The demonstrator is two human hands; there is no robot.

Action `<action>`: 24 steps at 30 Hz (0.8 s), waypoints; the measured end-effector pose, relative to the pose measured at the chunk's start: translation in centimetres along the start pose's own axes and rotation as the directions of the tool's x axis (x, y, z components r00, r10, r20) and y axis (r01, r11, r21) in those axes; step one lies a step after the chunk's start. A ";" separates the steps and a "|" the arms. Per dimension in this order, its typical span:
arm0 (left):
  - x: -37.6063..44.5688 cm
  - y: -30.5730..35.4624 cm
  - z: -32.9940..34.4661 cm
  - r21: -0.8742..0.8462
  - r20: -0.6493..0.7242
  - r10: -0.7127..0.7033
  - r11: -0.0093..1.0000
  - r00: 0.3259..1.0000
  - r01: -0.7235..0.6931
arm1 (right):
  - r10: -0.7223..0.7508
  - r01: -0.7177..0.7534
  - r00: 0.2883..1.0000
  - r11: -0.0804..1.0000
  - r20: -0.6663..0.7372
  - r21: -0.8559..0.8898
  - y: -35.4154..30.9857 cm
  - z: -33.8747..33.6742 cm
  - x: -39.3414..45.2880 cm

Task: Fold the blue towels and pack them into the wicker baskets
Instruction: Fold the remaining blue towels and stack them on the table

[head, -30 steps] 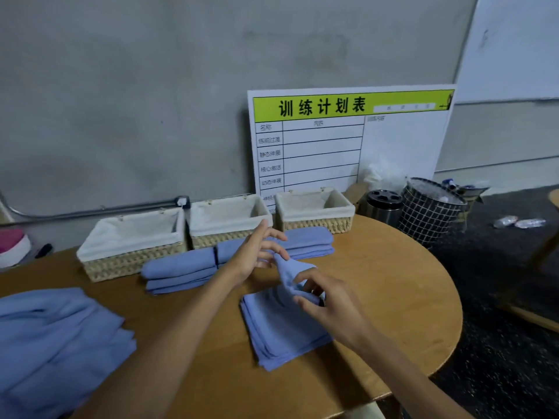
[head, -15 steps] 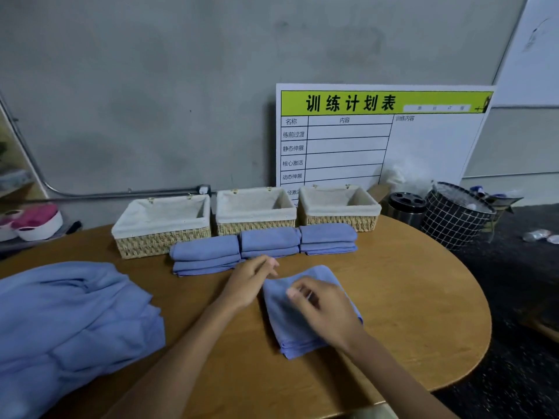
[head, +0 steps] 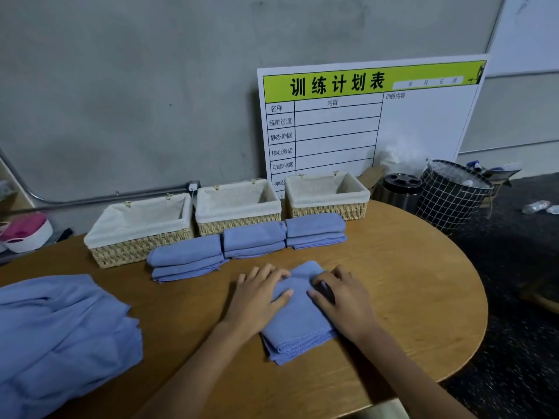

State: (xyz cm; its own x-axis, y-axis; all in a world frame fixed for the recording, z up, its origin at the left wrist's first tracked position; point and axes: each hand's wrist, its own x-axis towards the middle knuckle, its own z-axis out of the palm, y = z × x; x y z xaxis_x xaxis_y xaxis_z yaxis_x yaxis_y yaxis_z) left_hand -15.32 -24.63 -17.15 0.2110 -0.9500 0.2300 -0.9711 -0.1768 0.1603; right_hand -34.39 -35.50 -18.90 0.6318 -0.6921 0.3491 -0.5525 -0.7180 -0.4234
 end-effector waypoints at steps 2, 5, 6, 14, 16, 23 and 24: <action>-0.1 0.1 -0.5 0.019 0.019 0.001 1.000 1.000 -0.001 | 0.045 -0.045 0.999 0.999 0.009 -0.003 0.5 -0.4 0.2; 0.3 0.4 -2.1 -0.062 0.054 0.002 0.998 0.999 0.001 | 0.134 -0.134 0.987 0.991 0.084 -0.008 1.5 -1.3 1.1; 0.6 0.5 -2.7 -0.092 0.074 -0.004 0.996 0.997 0.011 | 0.155 -0.157 0.980 0.988 0.125 0.001 1.8 -1.7 1.5; 4.2 -1.3 -2.5 -0.475 0.135 -0.113 0.864 0.984 0.164 | -0.088 -0.016 0.957 0.936 0.278 0.350 2.1 -2.3 5.2; 4.8 -1.9 -1.7 -0.557 0.185 -0.096 0.810 0.978 0.185 | -0.101 -0.039 0.953 0.894 0.285 0.446 2.0 -1.9 6.0; 6.1 -4.8 -1.6 -0.735 0.188 -0.098 0.647 0.977 0.206 | -0.154 -0.081 0.941 0.764 0.303 0.640 1.3 -0.7 9.8; 6.0 -5.3 -1.6 -0.755 0.173 -0.109 0.624 0.979 0.203 | -0.150 -0.085 0.942 0.757 0.300 0.648 1.1 -0.6 10.3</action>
State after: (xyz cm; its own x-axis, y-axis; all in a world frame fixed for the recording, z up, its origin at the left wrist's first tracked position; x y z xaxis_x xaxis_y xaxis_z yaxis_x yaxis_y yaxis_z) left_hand -8.71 -28.98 -15.07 0.2929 -0.9552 0.0419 -0.4786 -0.1085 0.8713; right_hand -28.81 -43.49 -15.29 0.8410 -0.5221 0.1421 -0.1201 -0.4361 -0.8918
